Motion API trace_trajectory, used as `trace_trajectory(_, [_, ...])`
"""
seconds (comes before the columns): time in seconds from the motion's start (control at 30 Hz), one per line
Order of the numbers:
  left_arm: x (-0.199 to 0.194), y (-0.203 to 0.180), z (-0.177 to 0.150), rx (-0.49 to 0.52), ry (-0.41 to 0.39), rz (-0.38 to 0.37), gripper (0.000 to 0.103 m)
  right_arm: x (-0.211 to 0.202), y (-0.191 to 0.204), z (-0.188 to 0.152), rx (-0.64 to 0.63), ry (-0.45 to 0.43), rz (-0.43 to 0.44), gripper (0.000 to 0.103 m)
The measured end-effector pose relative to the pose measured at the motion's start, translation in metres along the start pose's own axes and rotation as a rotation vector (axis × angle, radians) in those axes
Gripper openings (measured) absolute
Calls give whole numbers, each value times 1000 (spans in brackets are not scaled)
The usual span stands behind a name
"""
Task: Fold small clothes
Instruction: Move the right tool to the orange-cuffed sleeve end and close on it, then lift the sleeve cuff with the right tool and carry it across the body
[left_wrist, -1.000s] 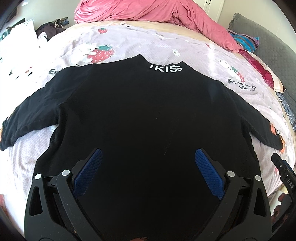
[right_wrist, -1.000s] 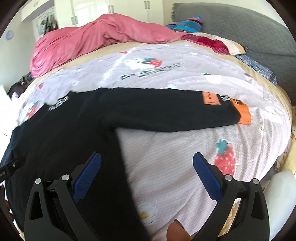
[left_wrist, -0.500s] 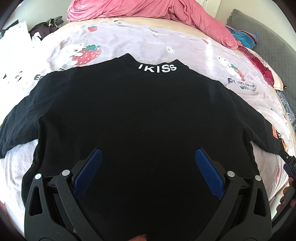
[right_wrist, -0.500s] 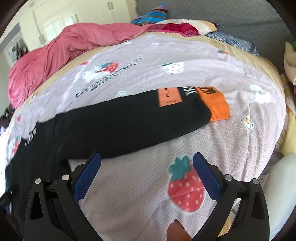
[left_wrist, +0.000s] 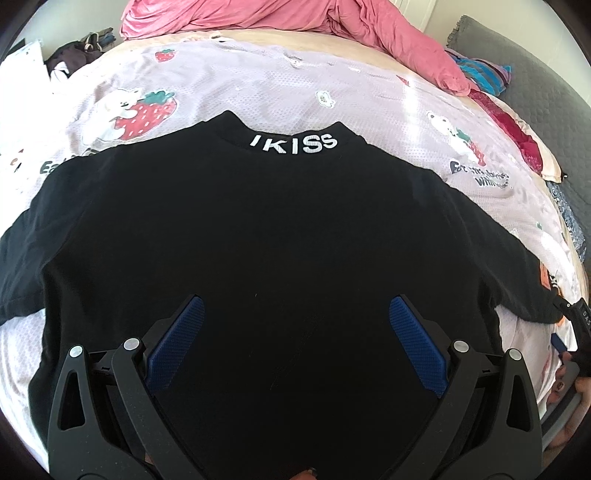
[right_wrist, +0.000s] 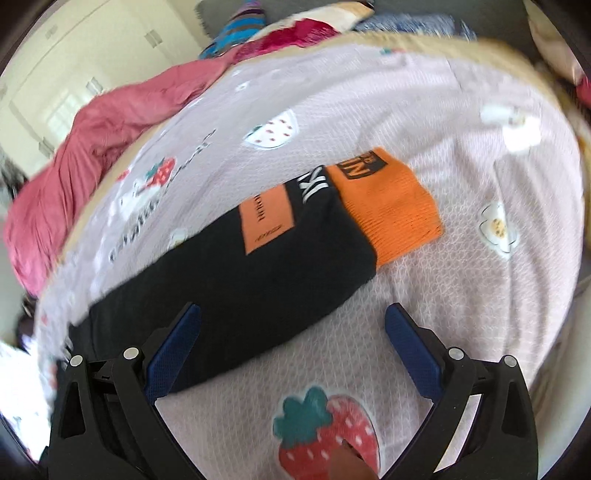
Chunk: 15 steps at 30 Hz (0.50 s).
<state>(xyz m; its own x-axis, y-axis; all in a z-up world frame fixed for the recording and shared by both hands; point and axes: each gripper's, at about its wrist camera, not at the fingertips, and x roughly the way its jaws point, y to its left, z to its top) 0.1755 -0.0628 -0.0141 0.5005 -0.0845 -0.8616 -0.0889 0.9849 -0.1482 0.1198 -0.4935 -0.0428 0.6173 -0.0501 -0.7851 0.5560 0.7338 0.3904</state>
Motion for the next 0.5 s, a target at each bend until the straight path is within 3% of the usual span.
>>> trace_trajectory(0.1, [4,2,7,-13,-3,-3,94,5,-3,10,31,-37,10,96])
trace_trajectory(0.27, [6,9,14,-21,-11,13,94,19,-11,26,80,-70,-6,75])
trace_trajectory(0.37, [6,16,18,-27,-16,20,94,23,-14,35,111,-96,-11,52])
trace_trajectory(0.43, [5,22,21,-32,-19,23,94,24,-17,39,131,-109,-6,27])
trace_trajectory(0.5, [3,26,24,-35,-21,25,94,23,-16,41,132,-114,27,22])
